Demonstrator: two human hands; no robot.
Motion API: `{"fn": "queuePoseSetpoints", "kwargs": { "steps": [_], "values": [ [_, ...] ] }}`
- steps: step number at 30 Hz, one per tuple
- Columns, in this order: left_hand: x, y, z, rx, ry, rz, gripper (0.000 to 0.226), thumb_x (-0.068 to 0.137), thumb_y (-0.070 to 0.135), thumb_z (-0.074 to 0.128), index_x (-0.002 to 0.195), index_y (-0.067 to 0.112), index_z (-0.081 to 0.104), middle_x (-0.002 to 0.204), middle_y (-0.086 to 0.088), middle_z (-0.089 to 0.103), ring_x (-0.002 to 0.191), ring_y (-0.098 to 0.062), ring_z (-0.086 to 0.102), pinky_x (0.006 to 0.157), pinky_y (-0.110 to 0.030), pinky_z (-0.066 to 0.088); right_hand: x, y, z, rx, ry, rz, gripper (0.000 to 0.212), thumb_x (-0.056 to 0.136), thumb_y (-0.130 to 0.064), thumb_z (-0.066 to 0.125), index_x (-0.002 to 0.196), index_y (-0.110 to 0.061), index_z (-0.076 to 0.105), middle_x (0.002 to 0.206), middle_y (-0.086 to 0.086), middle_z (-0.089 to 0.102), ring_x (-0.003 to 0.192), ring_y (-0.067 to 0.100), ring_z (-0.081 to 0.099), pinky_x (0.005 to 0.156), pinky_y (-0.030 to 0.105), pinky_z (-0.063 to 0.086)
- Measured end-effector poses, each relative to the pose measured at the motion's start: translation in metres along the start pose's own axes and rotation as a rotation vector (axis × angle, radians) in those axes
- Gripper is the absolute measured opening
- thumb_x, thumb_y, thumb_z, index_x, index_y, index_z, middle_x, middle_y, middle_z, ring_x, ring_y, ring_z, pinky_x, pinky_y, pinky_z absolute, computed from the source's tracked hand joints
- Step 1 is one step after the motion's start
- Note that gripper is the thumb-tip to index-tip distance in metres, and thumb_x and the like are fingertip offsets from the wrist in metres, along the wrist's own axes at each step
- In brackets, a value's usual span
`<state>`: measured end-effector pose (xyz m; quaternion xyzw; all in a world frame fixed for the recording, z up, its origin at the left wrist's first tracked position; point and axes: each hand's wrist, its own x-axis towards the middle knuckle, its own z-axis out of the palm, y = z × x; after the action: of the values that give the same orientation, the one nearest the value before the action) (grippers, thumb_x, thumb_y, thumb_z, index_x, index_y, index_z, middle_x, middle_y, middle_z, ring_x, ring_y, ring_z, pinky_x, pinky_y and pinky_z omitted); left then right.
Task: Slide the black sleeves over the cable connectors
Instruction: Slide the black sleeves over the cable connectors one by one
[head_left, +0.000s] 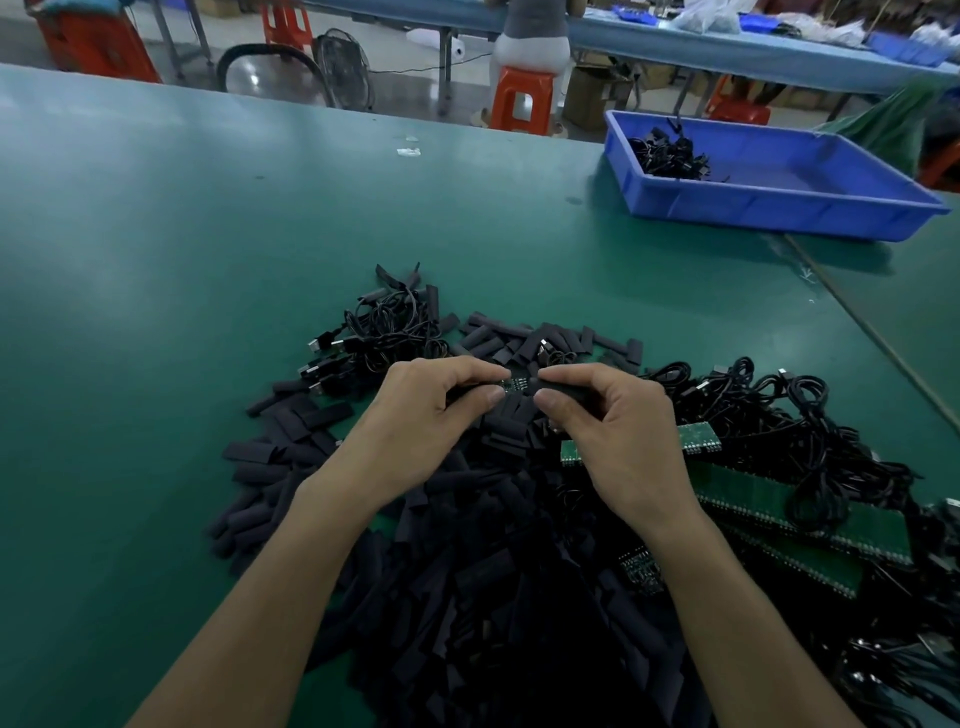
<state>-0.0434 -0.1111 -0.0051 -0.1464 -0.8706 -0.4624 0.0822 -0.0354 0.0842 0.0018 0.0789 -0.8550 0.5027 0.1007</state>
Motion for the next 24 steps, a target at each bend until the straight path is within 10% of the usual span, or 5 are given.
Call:
{"fn": "queuePoseSetpoints", "kwargs": {
  "steps": [24],
  "values": [
    [-0.0009, -0.0035, 0.0005, -0.175, -0.09, 0.024, 0.024, 0.096, 0.018, 0.066, 0.107, 0.04, 0.07, 0.093, 0.021, 0.074, 0.087, 0.005, 0.069, 0.076, -0.008, 0.048, 0.0033, 0.0037, -0.0074, 0.144, -0.167, 0.021, 0.023, 0.083, -0.022, 0.08, 0.1, -0.036, 0.074, 0.086, -0.011, 0.077, 0.079, 0.006, 0.072, 0.076, 0.023, 0.057]
  ]
}}
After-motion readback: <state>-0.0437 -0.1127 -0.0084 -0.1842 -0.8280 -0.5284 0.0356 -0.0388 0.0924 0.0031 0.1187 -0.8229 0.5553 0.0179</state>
